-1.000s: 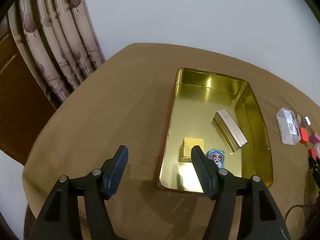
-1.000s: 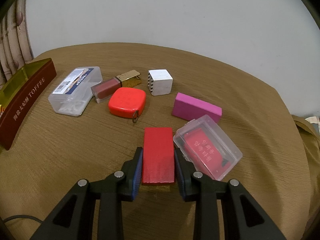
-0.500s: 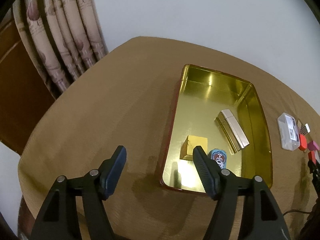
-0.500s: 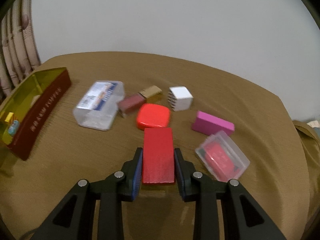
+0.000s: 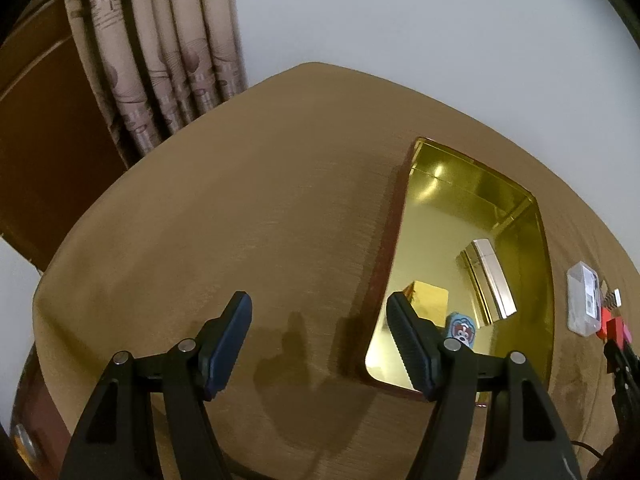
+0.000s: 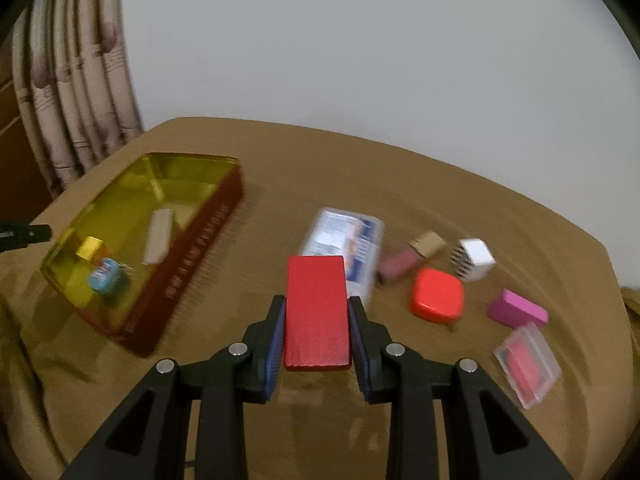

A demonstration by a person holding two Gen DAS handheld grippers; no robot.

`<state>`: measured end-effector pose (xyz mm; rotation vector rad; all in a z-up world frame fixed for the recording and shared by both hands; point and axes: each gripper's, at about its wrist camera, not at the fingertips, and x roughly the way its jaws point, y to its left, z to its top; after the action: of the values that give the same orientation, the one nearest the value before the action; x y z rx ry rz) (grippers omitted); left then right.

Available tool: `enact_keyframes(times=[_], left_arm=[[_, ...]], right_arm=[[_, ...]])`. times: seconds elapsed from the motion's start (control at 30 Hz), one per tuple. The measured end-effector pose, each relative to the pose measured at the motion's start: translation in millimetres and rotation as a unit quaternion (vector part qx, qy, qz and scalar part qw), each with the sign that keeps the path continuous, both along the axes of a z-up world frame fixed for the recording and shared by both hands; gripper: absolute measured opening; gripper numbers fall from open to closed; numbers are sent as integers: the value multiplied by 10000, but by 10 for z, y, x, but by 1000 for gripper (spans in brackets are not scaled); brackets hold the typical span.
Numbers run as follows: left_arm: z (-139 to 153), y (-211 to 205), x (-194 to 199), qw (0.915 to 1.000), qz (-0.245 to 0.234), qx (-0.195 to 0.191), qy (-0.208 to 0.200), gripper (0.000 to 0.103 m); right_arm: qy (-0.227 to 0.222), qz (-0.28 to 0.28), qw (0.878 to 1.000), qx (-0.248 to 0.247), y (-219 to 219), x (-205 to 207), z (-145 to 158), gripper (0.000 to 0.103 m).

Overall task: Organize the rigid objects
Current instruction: 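Carry the red block with the right gripper toward the gold tin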

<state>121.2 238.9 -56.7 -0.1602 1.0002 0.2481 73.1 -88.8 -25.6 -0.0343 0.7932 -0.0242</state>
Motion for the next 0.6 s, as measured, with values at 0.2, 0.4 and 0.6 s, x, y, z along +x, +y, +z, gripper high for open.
enact_keyframes(times=[0.2,0.4,0.6], left_arm=[[18,53,4,9998,138,108,-5,71],[13,171,17,9995,319,7,18,71],[23,213,1,9991,411,54,14,71]], right_arm=[[-109,483,9987,108,460,124,128,30],[-109,911,9957,111,920,262,169,30],[42,1176,9930,73,1291,432,52,30]])
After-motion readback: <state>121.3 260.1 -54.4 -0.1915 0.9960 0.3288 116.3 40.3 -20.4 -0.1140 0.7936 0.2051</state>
